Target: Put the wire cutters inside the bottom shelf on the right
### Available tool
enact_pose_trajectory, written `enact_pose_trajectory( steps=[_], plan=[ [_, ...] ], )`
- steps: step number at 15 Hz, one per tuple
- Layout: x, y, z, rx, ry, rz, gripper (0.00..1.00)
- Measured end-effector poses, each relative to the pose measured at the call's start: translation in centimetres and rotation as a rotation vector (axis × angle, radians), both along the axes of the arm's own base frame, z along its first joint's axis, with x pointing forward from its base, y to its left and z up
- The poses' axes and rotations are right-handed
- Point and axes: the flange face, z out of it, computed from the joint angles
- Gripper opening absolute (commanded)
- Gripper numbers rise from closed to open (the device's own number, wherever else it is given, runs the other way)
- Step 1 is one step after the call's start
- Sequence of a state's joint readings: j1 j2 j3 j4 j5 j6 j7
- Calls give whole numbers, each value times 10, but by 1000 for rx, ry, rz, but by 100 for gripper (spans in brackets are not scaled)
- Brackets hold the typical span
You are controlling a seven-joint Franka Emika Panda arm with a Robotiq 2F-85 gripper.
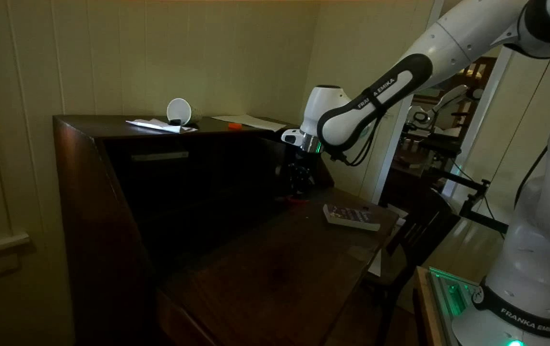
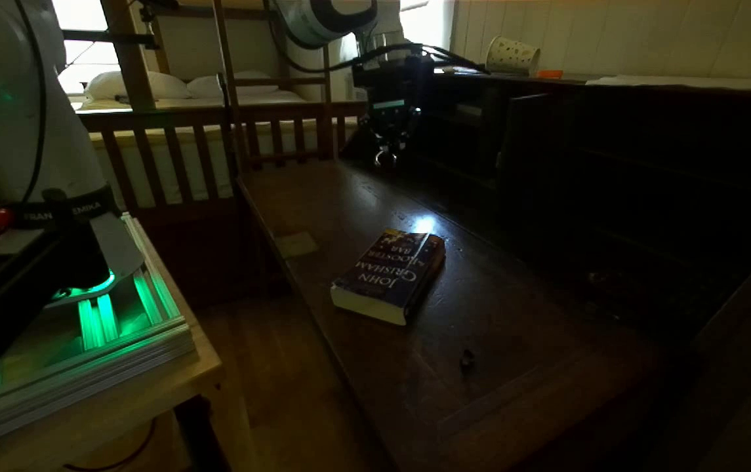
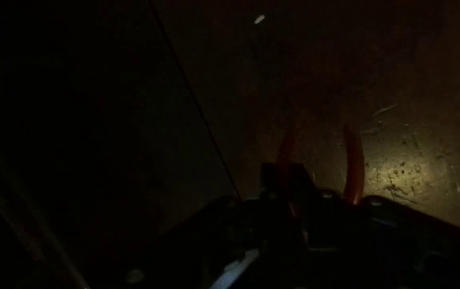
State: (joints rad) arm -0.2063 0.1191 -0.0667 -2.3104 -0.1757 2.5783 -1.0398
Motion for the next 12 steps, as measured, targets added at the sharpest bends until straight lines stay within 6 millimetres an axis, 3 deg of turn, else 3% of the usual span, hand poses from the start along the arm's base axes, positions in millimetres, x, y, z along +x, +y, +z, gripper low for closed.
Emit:
enact_pose_trajectory(
  steps=[4, 12],
  plan=[
    [0, 6, 26, 20, -58, -217, 3],
    [-1, -4, 45, -5, -190, -633, 3]
  ],
)
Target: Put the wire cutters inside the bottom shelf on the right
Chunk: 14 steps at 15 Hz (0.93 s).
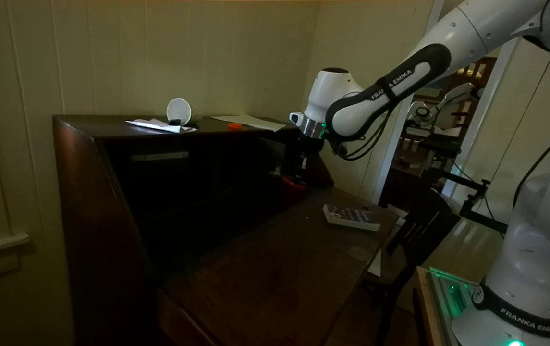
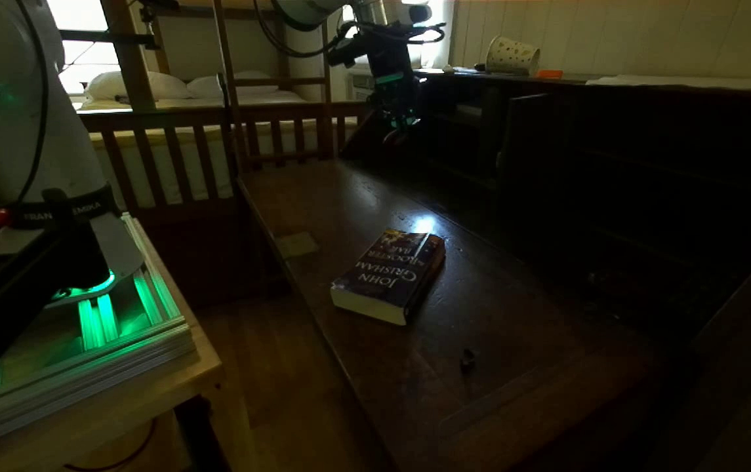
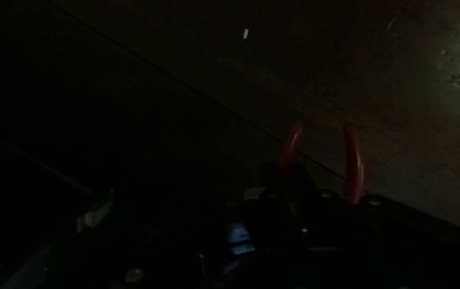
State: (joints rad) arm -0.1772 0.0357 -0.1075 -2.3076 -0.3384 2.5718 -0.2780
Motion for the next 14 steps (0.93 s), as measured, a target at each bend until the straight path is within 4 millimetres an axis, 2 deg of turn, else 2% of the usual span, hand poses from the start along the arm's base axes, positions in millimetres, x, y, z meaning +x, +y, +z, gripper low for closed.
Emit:
enact_pose_trajectory(
  steps=[4, 8, 13, 14],
  plan=[
    [-12, -15, 5, -82, 14, -142, 3],
    [-32, -24, 5, -106, 76, -294, 3],
    [-65, -42, -14, -102, 145, -571, 3],
    [-71, -46, -19, -99, 150, -622, 11]
  ],
)
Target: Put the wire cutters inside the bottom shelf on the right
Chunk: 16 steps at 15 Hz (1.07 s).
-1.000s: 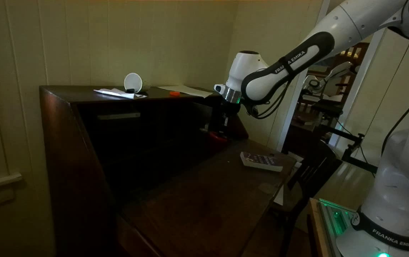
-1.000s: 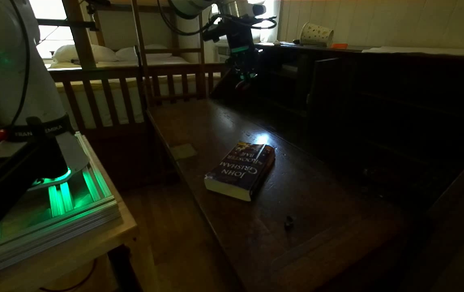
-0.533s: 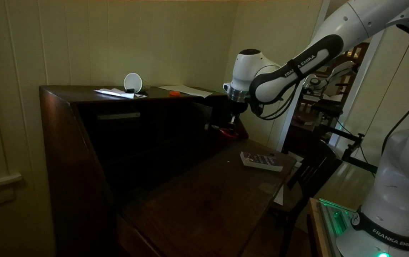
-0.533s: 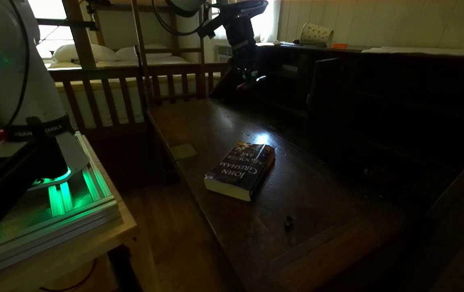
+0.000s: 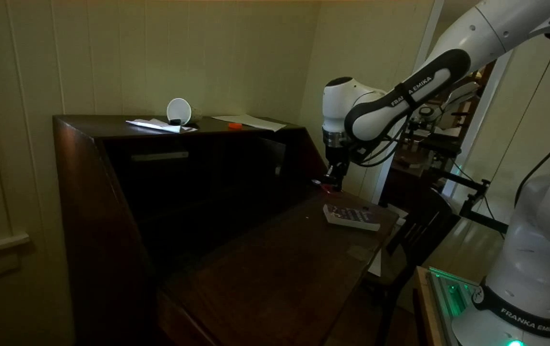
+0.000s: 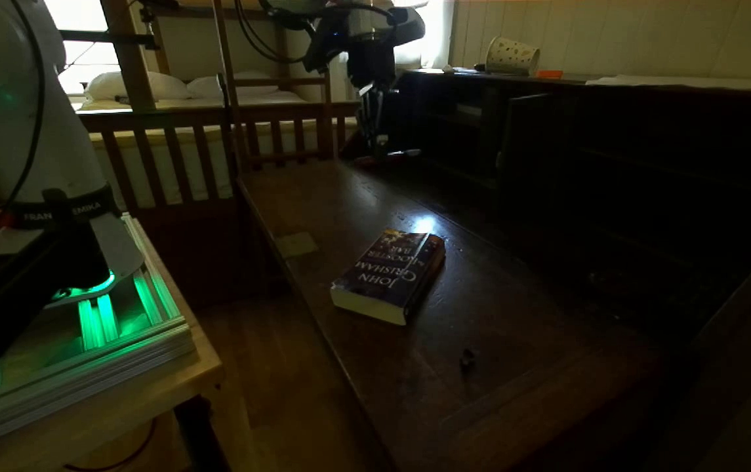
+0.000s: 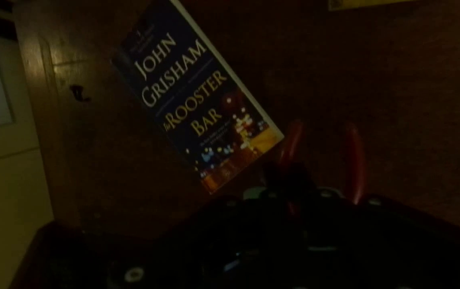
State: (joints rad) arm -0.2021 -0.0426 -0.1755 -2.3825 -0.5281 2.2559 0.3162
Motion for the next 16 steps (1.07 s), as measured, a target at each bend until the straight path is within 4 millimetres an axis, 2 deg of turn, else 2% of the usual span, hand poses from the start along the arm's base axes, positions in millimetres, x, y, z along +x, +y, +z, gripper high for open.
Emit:
enact_pose_trajectory(
  steps=[2, 6, 7, 11, 13, 16],
  plan=[
    [-9, -4, -8, 1, -2, -71, 11],
    [-11, -4, -10, 0, -7, -97, 11],
    [-11, -4, -10, 0, -7, -98, 3],
    [-5, -8, -10, -8, -18, -126, 3],
    [6, -21, -5, -25, -45, -171, 3],
    [27, -62, 9, -44, -97, -258, 3]
  ],
)
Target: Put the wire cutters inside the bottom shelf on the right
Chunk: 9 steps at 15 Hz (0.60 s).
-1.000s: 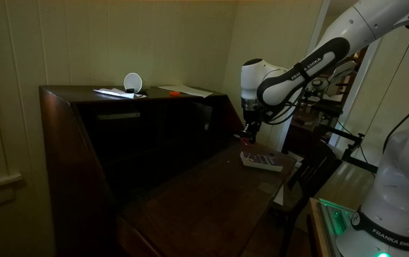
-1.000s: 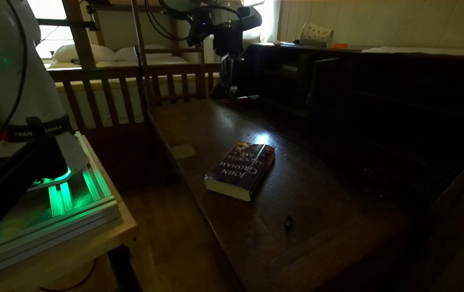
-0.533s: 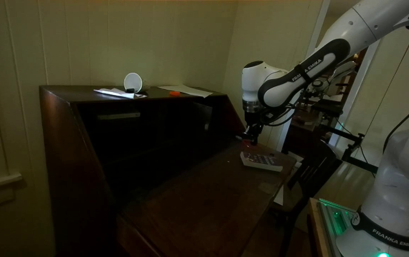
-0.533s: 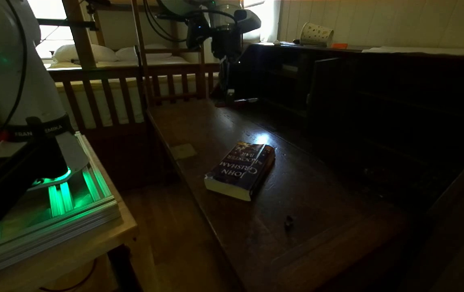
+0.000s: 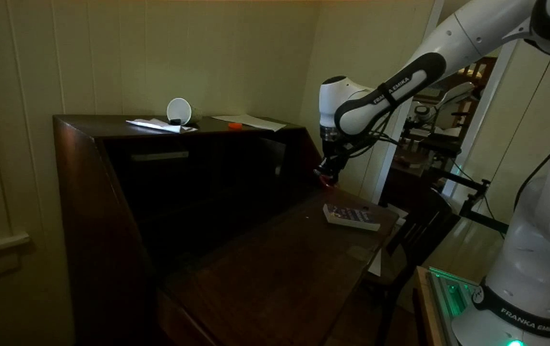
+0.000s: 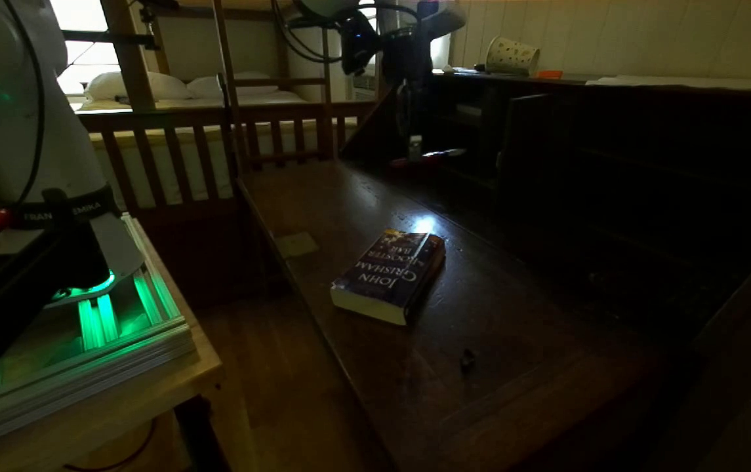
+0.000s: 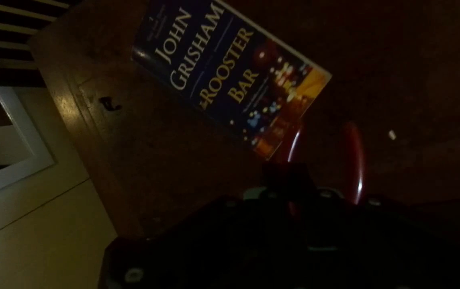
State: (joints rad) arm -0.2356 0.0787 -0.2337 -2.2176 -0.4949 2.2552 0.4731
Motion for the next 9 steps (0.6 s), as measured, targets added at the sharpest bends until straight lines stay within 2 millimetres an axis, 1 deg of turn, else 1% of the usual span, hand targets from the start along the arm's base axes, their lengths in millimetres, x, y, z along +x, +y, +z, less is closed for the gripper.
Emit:
enact_pose_trajectory(
  steps=[3, 5, 7, 9],
  plan=[
    [15, -53, 10, 8, -55, -116, 3],
    [21, -87, 6, 45, -89, -170, 3],
    [26, -114, -6, 90, -122, -202, 3],
    [31, -136, -27, 139, -151, -217, 3]
  ],
)
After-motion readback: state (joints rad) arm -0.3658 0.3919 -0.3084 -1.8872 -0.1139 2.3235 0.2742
